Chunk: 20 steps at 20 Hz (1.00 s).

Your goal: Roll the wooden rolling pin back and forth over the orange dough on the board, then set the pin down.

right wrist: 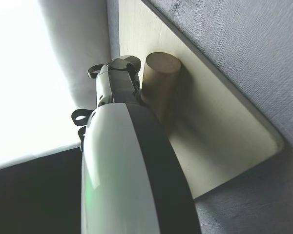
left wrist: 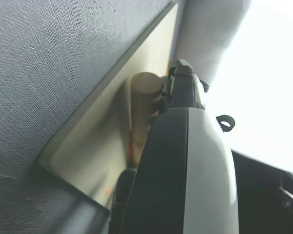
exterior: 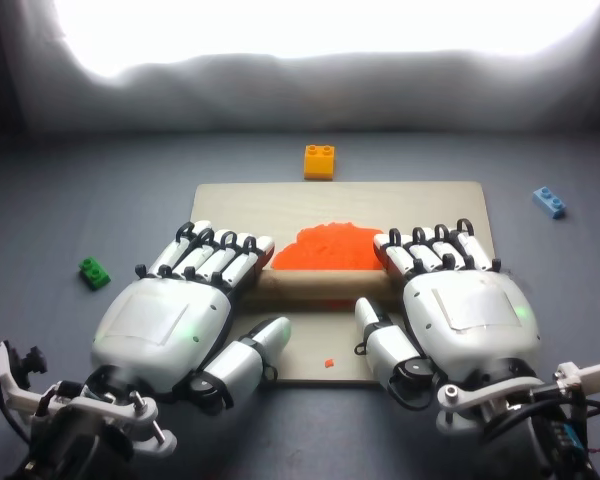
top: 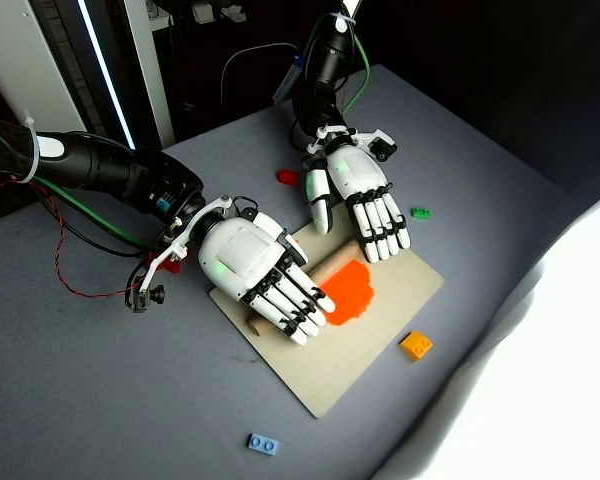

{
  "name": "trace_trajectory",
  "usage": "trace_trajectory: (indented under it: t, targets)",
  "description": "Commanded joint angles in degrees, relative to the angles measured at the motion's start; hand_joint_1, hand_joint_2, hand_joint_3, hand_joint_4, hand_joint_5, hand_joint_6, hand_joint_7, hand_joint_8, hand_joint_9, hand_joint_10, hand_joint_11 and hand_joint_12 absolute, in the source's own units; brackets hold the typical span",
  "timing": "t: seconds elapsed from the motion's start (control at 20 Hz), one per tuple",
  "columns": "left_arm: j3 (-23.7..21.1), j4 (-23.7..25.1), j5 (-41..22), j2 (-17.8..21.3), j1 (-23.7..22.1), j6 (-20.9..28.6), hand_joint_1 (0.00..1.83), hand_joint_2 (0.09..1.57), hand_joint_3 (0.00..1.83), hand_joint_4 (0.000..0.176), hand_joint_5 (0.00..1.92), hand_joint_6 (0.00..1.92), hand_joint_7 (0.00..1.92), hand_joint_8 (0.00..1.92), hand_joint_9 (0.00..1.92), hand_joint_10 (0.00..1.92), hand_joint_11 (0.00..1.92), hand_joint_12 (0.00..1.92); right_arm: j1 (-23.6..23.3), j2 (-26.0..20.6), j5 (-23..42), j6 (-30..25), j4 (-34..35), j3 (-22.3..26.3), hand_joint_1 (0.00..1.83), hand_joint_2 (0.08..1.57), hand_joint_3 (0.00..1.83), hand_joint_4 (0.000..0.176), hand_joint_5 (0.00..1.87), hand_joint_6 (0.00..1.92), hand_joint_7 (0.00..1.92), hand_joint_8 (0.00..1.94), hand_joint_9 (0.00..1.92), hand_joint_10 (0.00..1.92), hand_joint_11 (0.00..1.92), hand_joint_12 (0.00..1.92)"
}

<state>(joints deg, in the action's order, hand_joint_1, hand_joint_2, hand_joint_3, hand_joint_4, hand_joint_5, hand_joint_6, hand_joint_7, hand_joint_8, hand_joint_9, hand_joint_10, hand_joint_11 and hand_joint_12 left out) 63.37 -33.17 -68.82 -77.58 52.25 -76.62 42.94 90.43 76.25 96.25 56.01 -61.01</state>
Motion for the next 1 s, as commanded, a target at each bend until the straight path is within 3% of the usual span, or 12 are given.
trace_trajectory:
  t: [0.0,0.5,0.95]
  targets:
    - [-0.28,2.85,-6.45,0.59,0.20,-0.13,0.00,1.51,0.00,0.000,0.22,0.01,0.23,0.00,0.17,0.00,0.00,0.15,0.27,-0.30,4.49,0.15,-4.57,0.39,0.00,1.57,0.14,0.000,0.31,0.01,0.34,0.01,0.26,0.01,0.00,0.58]
    - [-2.06,3.48,-7.26,0.75,1.20,0.25,0.00,1.52,0.00,0.000,0.21,0.00,0.23,0.00,0.16,0.00,0.00,0.08,0.87,-0.40,5.32,0.58,-5.27,1.70,0.00,1.57,0.13,0.000,0.30,0.00,0.33,0.00,0.25,0.01,0.00,0.55]
    - [-2.58,4.48,-8.63,0.75,2.61,-0.16,0.00,1.52,0.00,0.000,0.21,0.01,0.26,0.00,0.20,0.01,0.00,0.13,1.24,-0.39,6.04,1.05,-5.48,2.66,0.00,1.57,0.11,0.000,0.29,0.01,0.32,0.01,0.24,0.00,0.00,0.56]
